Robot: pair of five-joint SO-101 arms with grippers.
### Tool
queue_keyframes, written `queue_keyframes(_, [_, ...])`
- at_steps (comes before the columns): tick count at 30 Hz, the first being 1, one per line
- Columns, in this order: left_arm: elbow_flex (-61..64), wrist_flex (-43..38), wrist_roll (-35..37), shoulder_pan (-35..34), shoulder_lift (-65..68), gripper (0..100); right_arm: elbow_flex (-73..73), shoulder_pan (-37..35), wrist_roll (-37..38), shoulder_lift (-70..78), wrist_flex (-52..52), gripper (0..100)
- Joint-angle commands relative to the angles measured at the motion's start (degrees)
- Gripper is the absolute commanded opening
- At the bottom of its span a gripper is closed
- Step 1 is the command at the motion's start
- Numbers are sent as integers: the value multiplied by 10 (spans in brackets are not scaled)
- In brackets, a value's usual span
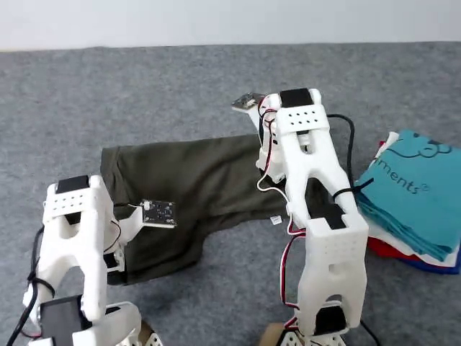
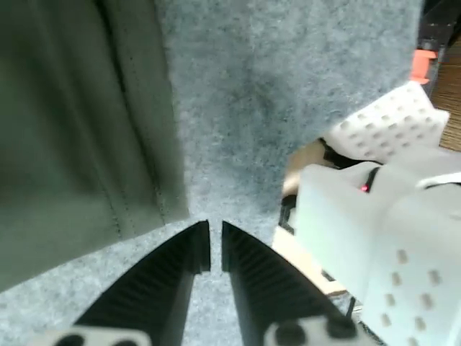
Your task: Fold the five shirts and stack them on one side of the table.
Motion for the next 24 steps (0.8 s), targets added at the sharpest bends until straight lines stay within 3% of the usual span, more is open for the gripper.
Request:
queue_keyframes(1, [-15, 16, 2, -11, -20, 59, -6, -13, -10, -8, 22, 39])
queue_keyframes(8, [-152, 16, 45, -89, -20, 70, -4, -55, -9, -61, 23, 40])
queue_keyframes(14, [-225, 12, 78, -235, -20, 68, -1, -112, -8, -132, 23, 41])
queue_keyframes(17, [-225, -24, 129, -323, -15, 47, 35, -173, -8, -160, 23, 72])
queue_keyframes(21, [-198, -100, 216, -426, -15, 45, 96, -266, -7, -185, 21, 190])
queue_keyframes(24, [-165, -149, 280, -481, -15, 47, 111, -334, -4, -188, 18, 210])
